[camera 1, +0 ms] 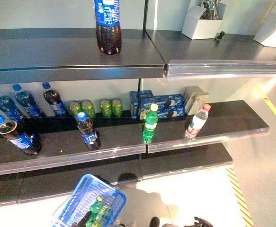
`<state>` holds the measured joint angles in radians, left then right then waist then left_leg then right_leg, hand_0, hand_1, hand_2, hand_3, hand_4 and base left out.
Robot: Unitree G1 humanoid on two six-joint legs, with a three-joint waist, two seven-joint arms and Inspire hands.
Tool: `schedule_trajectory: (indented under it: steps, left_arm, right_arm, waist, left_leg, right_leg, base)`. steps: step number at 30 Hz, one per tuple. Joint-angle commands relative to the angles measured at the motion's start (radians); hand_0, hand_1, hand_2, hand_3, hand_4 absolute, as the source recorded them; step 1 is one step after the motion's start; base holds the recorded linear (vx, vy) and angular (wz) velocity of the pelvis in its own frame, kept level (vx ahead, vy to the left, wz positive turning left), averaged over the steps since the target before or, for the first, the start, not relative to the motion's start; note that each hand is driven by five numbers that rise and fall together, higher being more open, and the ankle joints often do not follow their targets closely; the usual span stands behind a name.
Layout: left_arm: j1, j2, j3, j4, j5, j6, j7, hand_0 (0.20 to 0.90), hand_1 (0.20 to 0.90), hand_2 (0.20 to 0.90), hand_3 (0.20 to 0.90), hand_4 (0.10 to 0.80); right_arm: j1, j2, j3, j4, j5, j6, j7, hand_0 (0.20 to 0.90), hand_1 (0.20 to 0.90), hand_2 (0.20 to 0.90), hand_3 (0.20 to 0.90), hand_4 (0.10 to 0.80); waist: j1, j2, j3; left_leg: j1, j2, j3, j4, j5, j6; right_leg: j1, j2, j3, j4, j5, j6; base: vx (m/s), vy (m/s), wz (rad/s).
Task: Pick up the drink and place into the basket.
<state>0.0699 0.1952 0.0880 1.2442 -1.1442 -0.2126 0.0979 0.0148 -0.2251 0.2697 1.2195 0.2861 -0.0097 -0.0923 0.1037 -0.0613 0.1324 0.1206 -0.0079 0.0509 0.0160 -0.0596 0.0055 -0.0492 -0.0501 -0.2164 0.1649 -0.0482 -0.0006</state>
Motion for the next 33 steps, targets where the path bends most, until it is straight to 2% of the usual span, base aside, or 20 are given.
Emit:
schedule_trajectory:
  steps: [1, 2, 3, 5, 7, 8, 9, 11, 12, 13, 15, 16, 18, 20, 22, 23, 24, 26, 28, 33]
  left_arm:
    - [-0.014, -0.035, 0.014, -0.041, -0.006, -0.084, -0.025, 0.3, 0.3, 0.3, 0.2, 0.1]
    - [-0.017, -0.033, 0.018, -0.039, -0.013, -0.081, -0.019, 0.3, 0.3, 0.3, 0.2, 0.1]
    - [-0.028, -0.028, 0.036, -0.026, -0.011, -0.084, -0.018, 0.3, 0.3, 0.3, 0.2, 0.1]
    - [-0.032, -0.02, 0.038, -0.014, 0.002, -0.089, -0.04, 0.3, 0.3, 0.3, 0.2, 0.1]
    - [-0.031, -0.012, 0.023, -0.024, 0.009, -0.087, -0.034, 0.3, 0.3, 0.3, 0.2, 0.1]
    - [-0.035, -0.01, 0.01, -0.027, 0.01, -0.09, -0.025, 0.3, 0.3, 0.3, 0.2, 0.1]
    - [-0.037, -0.009, 0.006, -0.026, 0.01, -0.091, -0.024, 0.3, 0.3, 0.3, 0.2, 0.1]
    - [-0.081, -0.003, -0.006, -0.032, 0.025, -0.08, -0.007, 0.3, 0.3, 0.3, 0.2, 0.1]
    - [-0.107, 0.003, -0.022, -0.037, 0.02, -0.069, -0.003, 0.3, 0.3, 0.3, 0.2, 0.1]
    - [-0.126, 0.007, -0.03, -0.054, 0.022, -0.055, 0.002, 0.3, 0.3, 0.3, 0.2, 0.1]
    - [-0.124, 0.009, -0.029, -0.088, 0.021, -0.042, 0.019, 0.3, 0.3, 0.3, 0.2, 0.1]
    - [-0.115, 0.008, -0.04, -0.116, 0.037, -0.037, 0.03, 0.3, 0.3, 0.3, 0.2, 0.1]
    - [-0.103, -0.005, -0.038, -0.131, 0.069, -0.047, 0.035, 0.3, 0.3, 0.3, 0.2, 0.1]
    - [-0.095, -0.014, -0.041, -0.133, 0.076, -0.058, 0.014, 0.3, 0.3, 0.3, 0.2, 0.1]
    - [-0.093, -0.023, -0.042, -0.135, 0.085, -0.052, 0.006, 0.3, 0.3, 0.3, 0.2, 0.1]
    - [-0.096, -0.034, -0.049, -0.135, 0.112, -0.045, -0.003, 0.3, 0.3, 0.3, 0.2, 0.1]
    - [-0.096, -0.034, -0.049, -0.135, 0.112, -0.045, -0.003, 0.3, 0.3, 0.3, 0.2, 0.1]
    - [-0.104, -0.039, -0.072, -0.13, 0.12, -0.029, -0.004, 0.3, 0.3, 0.3, 0.2, 0.1]
    - [-0.095, -0.049, -0.083, -0.114, 0.09, -0.035, 0.009, 0.3, 0.3, 0.3, 0.2, 0.1]
    - [-0.092, -0.046, -0.071, -0.077, 0.096, -0.039, 0.012, 0.3, 0.3, 0.3, 0.2, 0.1]
  right_arm:
    - [-0.053, 0.039, 0.034, -0.026, -0.017, 0.002, -0.004, 0.9, 0.9, 0.9, 0.9, 0.8]
    - [-0.054, 0.043, 0.042, -0.027, -0.015, 0.013, -0.01, 0.9, 0.9, 0.9, 0.9, 0.8]
    - [-0.057, 0.053, 0.046, -0.012, -0.021, 0.025, -0.009, 0.9, 0.9, 0.9, 0.9, 0.8]
    - [-0.056, 0.056, 0.051, 0.003, -0.041, -0.001, 0.009, 0.9, 0.9, 0.9, 0.9, 0.8]
    - [-0.057, 0.051, 0.052, 0.007, -0.032, -0.015, 0.017, 0.9, 0.9, 0.9, 0.9, 0.8]
    - [-0.059, 0.048, 0.053, 0.001, -0.012, -0.007, 0.015, 0.9, 0.9, 0.9, 0.9, 0.8]
    - [-0.06, 0.047, 0.053, -0.001, -0.009, -0.005, 0.014, 0.9, 0.9, 0.9, 0.9, 0.8]
    - [-0.07, 0.048, 0.047, -0.006, 0.005, -0.005, 0.007, 0.9, 0.9, 0.9, 0.9, 0.8]
    - [-0.071, 0.048, 0.049, -0.004, 0.014, -0.016, 0.005, 0.9, 0.9, 0.9, 0.9, 0.8]
    - [-0.071, 0.048, 0.047, -0.007, 0.008, -0.025, 0.003, 0.9, 0.9, 0.9, 0.9, 0.8]
    - [-0.078, 0.048, 0.053, -0.015, -0.012, -0.01, 0.005, 0.9, 0.9, 0.9, 0.9, 0.8]
    - [-0.081, 0.045, 0.067, -0.034, -0.028, 0.013, 0.013, 0.9, 0.9, 0.9, 0.9, 0.8]
    - [-0.074, 0.039, 0.081, -0.06, -0.044, 0.034, 0.02, 0.9, 0.9, 0.9, 0.9, 0.8]
    - [-0.063, 0.03, 0.107, -0.09, -0.049, 0.035, 0.041, 0.9, 0.9, 0.9, 0.9, 0.8]
    - [-0.055, 0.021, 0.118, -0.115, -0.022, 0.035, 0.036, 0.9, 0.9, 0.9, 0.9, 0.8]
    - [-0.044, 0.013, 0.103, -0.131, 0.008, 0.033, 0.025, 0.9, 0.9, 0.9, 0.9, 0.8]
    - [-0.044, 0.013, 0.103, -0.131, 0.008, 0.033, 0.025, 0.9, 0.9, 0.9, 0.9, 0.8]
    - [-0.044, 0.002, 0.086, -0.117, 0.03, 0.006, 0.014, 0.9, 0.9, 0.9, 0.9, 0.8]
    - [-0.058, -0.01, 0.075, -0.107, 0.044, -0.003, 0.01, 0.9, 0.9, 0.9, 0.9, 0.8]
    - [-0.052, -0.009, 0.057, -0.089, 0.03, -0.024, 0.024, 0.9, 0.9, 0.9, 0.9, 0.8]
  waist:
    - [0.025, 0.052, 0.008]
    - [0.028, 0.048, 0.006]
    - [0.033, 0.03, 0.007]
    - [0.031, 0.03, 0.0]
    - [0.02, 0.036, 0.0]
    - [0.015, 0.035, -0.002]
    - [0.014, 0.037, -0.005]
    - [0.005, 0.041, 0.005]
    - [-0.009, 0.044, 0.007]
    - [-0.027, 0.048, 0.009]
    - [-0.034, 0.053, 0.011]
    - [-0.029, 0.052, 0.006]
    - [-0.018, 0.042, 0.002]
    - [-0.003, 0.023, 0.006]
    - [0.007, 0.015, 0.011]
    - [0.004, 0.012, 0.018]
    - [0.003, 0.012, 0.018]
    - [-0.01, 0.008, 0.025]
    - [-0.025, 0.001, 0.022]
    - [-0.056, 0.029, -0.007]
  left_leg:
    - [-0.117, -0.11, -0.017, 0.011, 0.084, -0.005]
    - [-0.114, -0.113, -0.029, 0.012, 0.081, -0.003]
    - [-0.105, -0.117, -0.037, 0.021, 0.077, 0.008]
    - [-0.089, -0.104, -0.044, 0.012, 0.068, 0.035]
    - [-0.068, -0.09, -0.052, 0.003, 0.062, 0.041]
    - [-0.07, -0.085, -0.058, 0.013, 0.057, 0.042]
    - [-0.075, -0.081, -0.061, 0.017, 0.057, 0.04]
    - [-0.087, -0.065, -0.098, 0.054, 0.036, 0.03]
    - [-0.088, -0.06, -0.129, 0.058, 0.021, 0.026]
    - [-0.08, -0.052, -0.169, 0.058, -0.002, 0.017]
    - [-0.06, -0.02, -0.186, 0.048, -0.011, 0.002]
    - [-0.064, 0.023, -0.18, 0.041, -0.006, -0.015]
    - [-0.084, 0.06, -0.173, 0.051, 0.015, -0.048]
    - [-0.13, 0.114, -0.142, 0.062, 0.06, -0.082]
    - [-0.15, 0.157, -0.086, 0.043, 0.112, -0.101]
    - [-0.17, 0.177, -0.026, 0.036, 0.143, -0.102]
    - [-0.171, 0.177, -0.027, 0.036, 0.143, -0.102]
    - [-0.185, 0.179, 0.043, 0.088, 0.135, -0.096]
    - [-0.16, 0.143, 0.056, 0.148, 0.084, -0.079]
    - [-0.066, 0.139, 0.061, -0.004, 0.103, -0.087]
  right_leg:
    - [0.104, 0.078, -0.024, 0.108, -0.02, 0.069]
    - [0.102, 0.077, -0.023, 0.133, -0.021, 0.074]
    - [0.108, 0.068, -0.014, 0.215, 0.02, 0.106]
    - [0.056, 0.068, 0.016, 0.42, 0.114, 0.149]
    - [-0.009, 0.058, 0.05, 0.515, 0.135, 0.155]
    - [-0.016, 0.027, 0.059, 0.456, 0.123, 0.141]
    - [-0.016, 0.021, 0.059, 0.433, 0.124, 0.137]
    - [-0.008, -0.091, 0.109, 0.172, 0.126, 0.107]
    - [-0.009, -0.117, 0.165, 0.039, 0.138, 0.105]
    - [-0.02, -0.15, 0.246, -0.078, 0.196, 0.124]
    - [-0.038, -0.162, 0.272, -0.072, 0.218, 0.143]
    - [0.007, -0.138, 0.232, -0.086, 0.122, 0.141]
    - [0.048, -0.129, 0.196, -0.116, 0.105, 0.136]
    - [0.06, -0.11, 0.155, -0.12, 0.084, 0.117]
    - [0.073, -0.1, 0.087, -0.129, 0.077, 0.102]
    - [0.085, -0.094, 0.029, -0.129, 0.065, 0.084]
    - [0.085, -0.094, 0.028, -0.129, 0.065, 0.084]
    - [0.091, -0.097, -0.019, -0.127, 0.056, 0.065]
    - [0.086, -0.11, -0.019, -0.115, 0.06, 0.06]
    - [0.084, -0.095, 0.0, -0.094, 0.054, 0.064]
  base:
    - [0.232, -0.172, 0.22]
    - [0.261, -0.206, 0.2]
    - [0.231, -0.191, 0.04]
    - [0.178, -0.171, -0.1]
    - [0.145, -0.185, -0.24]
    - [0.144, -0.208, -0.04]
    - [0.139, -0.274, 0.31]
    - [0.139, -0.443, 0.53]
    - [0.145, -0.63, 0.5]
    - [0.11, -0.593, 0.77]
    - [0.067, -0.453, 1.21]
    - [0.041, -0.467, 1.32]
    - [-0.009, -0.48, 1.01]
    - [-0.093, -0.418, 0.45]
    - [-0.11, -0.332, 0.56]
    - [-0.102, -0.23, 0.85]
    - [-0.135, -0.201, 1.06]
    - [-0.128, -0.065, 1.1]
    - [-0.084, 0.083, 0.82]
    - [0.029, 0.14, 0.31]
